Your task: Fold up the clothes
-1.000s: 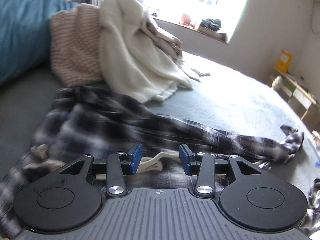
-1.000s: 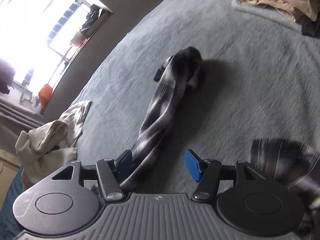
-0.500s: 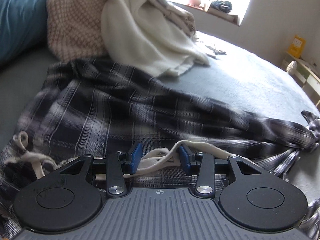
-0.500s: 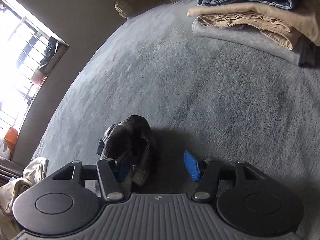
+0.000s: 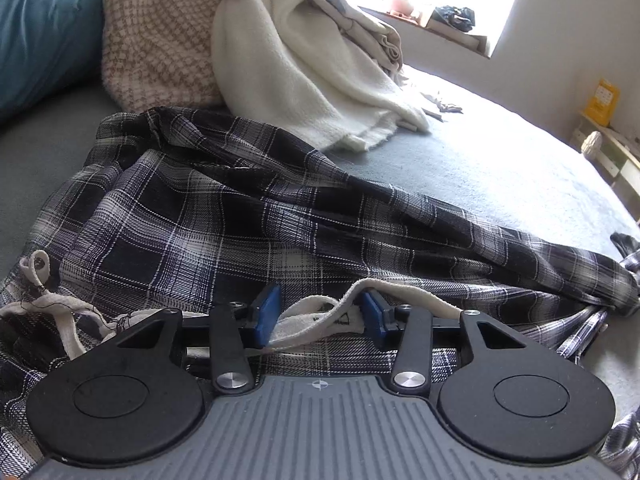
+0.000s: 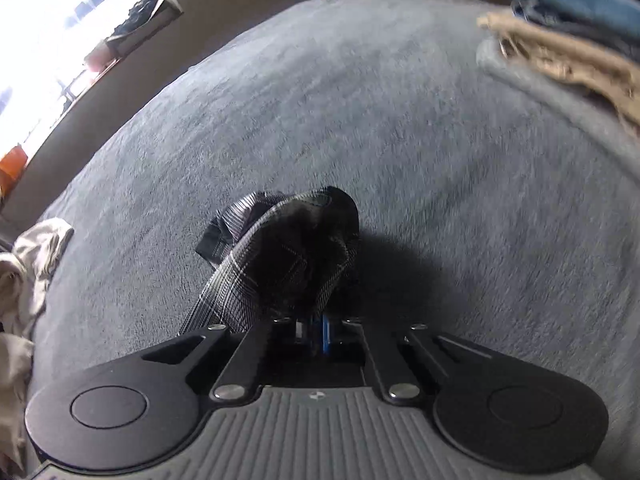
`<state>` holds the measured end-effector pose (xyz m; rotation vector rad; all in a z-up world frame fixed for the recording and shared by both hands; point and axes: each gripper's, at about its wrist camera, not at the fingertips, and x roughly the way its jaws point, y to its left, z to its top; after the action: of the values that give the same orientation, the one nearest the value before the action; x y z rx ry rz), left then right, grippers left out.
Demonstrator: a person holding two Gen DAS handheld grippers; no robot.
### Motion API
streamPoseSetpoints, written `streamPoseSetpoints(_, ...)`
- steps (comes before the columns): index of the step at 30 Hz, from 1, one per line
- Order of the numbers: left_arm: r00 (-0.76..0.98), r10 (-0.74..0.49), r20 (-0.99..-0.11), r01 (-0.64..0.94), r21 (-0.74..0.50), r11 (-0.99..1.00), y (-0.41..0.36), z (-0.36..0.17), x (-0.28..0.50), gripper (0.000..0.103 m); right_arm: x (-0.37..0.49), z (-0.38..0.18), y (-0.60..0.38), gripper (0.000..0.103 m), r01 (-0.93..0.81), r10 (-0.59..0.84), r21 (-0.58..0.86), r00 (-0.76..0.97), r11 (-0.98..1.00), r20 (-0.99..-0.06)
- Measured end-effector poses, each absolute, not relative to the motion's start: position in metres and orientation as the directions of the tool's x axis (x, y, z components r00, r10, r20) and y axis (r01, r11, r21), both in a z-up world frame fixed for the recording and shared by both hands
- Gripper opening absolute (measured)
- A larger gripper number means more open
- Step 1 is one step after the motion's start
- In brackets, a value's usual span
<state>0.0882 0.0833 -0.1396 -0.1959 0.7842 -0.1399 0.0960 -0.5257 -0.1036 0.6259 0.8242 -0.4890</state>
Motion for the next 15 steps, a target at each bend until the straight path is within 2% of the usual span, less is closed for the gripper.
streamPoseSetpoints(4, 0.7, -0.202, -0.685, 0.05, -0.235, 0.971, 0.085, -0.14, 0.088, 0.045, 0.094, -0.041, -0.517, 0.003, 0.548, -0.303, 0.083, 0.576, 0.833, -0.759)
streamPoseSetpoints(8, 0.703, -0.205, -0.681, 0.053, -0.238, 0.97, 0.086, -0.141, 0.088, 0.045, 0.088, 0.024, -0.512, 0.003, 0.479, -0.445, -0.164, 0.561, 0.862, -0.698)
streamPoseSetpoints(12, 0.709, -0.211, -0.673, 0.055, -0.246, 0.968, 0.088, -0.142, 0.087, 0.045, 0.085, 0.059, -0.504, 0.003, 0.387, -0.593, -0.449, 0.497, 0.805, -0.634)
streamPoseSetpoints(15, 0.712, -0.215, -0.668, 0.049, -0.258, 0.965, 0.09, -0.143, 0.088, 0.045, 0.075, 0.069, -0.5, 0.003, 0.329, -0.626, -0.533, 0.446, 0.779, -0.64)
